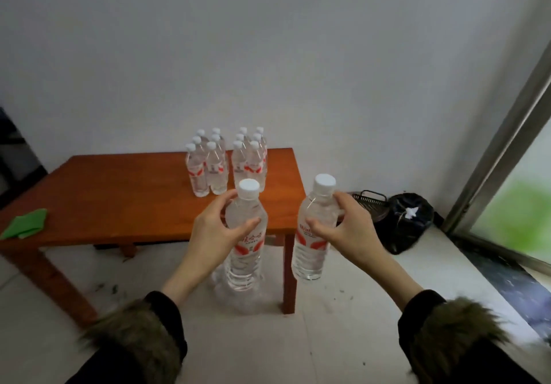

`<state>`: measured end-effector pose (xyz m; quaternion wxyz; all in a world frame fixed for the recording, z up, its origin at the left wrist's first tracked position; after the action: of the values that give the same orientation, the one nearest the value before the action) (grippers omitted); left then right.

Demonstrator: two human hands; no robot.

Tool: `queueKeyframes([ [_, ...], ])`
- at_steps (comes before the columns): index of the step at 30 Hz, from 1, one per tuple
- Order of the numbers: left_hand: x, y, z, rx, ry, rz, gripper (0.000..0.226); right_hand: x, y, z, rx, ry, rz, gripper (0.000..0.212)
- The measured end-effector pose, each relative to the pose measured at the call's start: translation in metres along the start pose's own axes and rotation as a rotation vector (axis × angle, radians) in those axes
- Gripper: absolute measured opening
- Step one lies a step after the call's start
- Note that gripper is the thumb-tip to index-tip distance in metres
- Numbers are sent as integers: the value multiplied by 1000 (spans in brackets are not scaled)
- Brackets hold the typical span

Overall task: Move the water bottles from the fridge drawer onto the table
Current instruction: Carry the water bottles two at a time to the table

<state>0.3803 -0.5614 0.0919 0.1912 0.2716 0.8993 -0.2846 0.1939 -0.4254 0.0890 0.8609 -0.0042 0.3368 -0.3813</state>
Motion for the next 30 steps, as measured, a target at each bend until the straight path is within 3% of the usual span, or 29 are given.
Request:
queueKeyframes([
  [8,-32,-64,112,-224,-95,-12,65,120,-97,-1,-19,45,217,66],
  [19,-53,-178,225,-384,-119,1,67,250,-227,-3,-69,116,402,72],
  [30,-54,-259,342,-465,-83,181,66,360,-311,-11,34,179,466,68],
])
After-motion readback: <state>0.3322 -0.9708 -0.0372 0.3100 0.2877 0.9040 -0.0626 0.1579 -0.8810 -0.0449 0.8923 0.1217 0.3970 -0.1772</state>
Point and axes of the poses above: each hand's wrist, its own y-axis away from the middle knuckle, its own x-axis out of the palm, z = x × y, the point moved 6 cm from there along -y, towards the middle knuckle, and after that the axes turned 7 degrees about x, right-handed, at the moved point
